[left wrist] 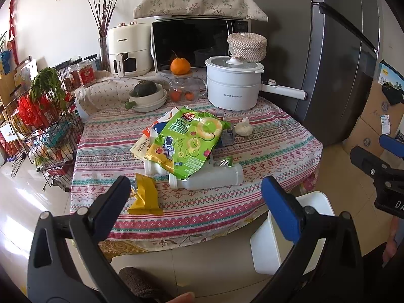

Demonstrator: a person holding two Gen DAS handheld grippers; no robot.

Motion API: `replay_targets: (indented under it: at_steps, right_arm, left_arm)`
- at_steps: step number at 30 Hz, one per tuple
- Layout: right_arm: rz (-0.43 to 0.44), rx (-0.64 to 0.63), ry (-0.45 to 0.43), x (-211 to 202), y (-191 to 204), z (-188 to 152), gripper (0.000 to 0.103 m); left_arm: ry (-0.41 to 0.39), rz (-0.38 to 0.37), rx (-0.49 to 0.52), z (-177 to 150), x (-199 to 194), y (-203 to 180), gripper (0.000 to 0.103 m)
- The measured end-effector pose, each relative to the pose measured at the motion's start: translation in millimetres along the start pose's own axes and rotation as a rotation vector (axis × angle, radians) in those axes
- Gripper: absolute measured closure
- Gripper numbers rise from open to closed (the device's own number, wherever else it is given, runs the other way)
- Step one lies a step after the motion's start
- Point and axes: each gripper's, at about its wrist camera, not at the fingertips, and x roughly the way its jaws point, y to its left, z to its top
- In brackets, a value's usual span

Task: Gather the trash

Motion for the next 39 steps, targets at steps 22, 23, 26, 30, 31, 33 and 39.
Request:
replay_targets:
  at_steps: [22,23,26,30,31,33,39]
  right_arm:
    - [0.003,0.012,0.008,2.0,-1.3,0.6,0.0]
    - [0.003,0.012,0.008,2.1,-1.5,0.6,0.0]
    - [0.003,0.012,0.009,2.2,-1.3,0.6,0.0]
    - [0.004,0.012,0.012,2.7,-1.5,0.0,0.0]
    - [0.004,0.012,0.014,2.7,-1.4,-0.1,0.0]
    - [0.003,0.012,0.015,3.4,-1.7,-0.4,0.0]
    - [-0.003,0.029,0.013,4.9,-5.8,-1.0,0.0]
  left_arm:
    - [-0.007,0.0,-0.003,0.0,-2.2,3.7,0.0]
    - [-0.007,0.001,-0.002,0.1,-2.1,3.4,0.0]
    - [-0.007,0.002,0.0,0.3,-2.3,4.1,0.0]
    - [-0.008,0.002,-0.002,0.3,-2.3,4.0,0.0]
    - [-0.008,0.003,-0.002,0.3,-2.3,4.1,0.0]
    - [-0.009,0.003,-0.003,0.8,-2.1,6.1,0.0]
    - [0.003,0.025,-0.004,5.7,4.6,19.3,0.0]
